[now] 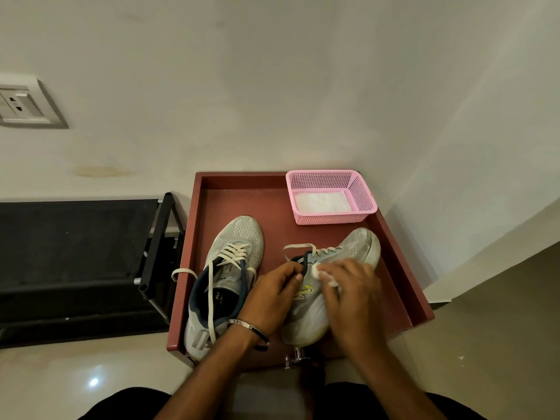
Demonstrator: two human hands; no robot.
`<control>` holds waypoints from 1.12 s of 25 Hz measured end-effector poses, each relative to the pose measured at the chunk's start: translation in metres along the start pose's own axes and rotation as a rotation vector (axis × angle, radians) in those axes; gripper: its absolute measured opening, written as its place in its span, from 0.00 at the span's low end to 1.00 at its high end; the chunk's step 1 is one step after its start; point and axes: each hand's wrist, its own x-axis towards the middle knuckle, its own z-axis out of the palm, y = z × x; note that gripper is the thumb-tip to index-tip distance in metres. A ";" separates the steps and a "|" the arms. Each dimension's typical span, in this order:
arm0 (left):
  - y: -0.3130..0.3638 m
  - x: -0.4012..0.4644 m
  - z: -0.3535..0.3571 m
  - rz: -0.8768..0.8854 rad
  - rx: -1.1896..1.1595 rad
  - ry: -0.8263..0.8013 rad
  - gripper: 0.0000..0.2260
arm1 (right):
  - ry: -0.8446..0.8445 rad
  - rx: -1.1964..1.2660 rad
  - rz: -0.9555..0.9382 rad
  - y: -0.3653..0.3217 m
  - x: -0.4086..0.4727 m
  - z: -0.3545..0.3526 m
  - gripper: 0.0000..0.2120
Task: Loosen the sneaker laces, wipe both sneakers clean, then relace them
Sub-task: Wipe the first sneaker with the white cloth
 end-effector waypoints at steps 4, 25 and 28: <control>-0.003 0.002 0.000 -0.014 -0.002 0.019 0.06 | 0.006 -0.063 0.014 0.009 0.006 -0.003 0.08; -0.006 0.005 -0.001 -0.075 -0.081 0.036 0.09 | -0.033 0.145 -0.239 0.008 -0.004 0.000 0.10; -0.007 0.006 -0.001 -0.079 -0.106 0.015 0.08 | -0.046 0.149 -0.125 0.004 -0.002 -0.004 0.11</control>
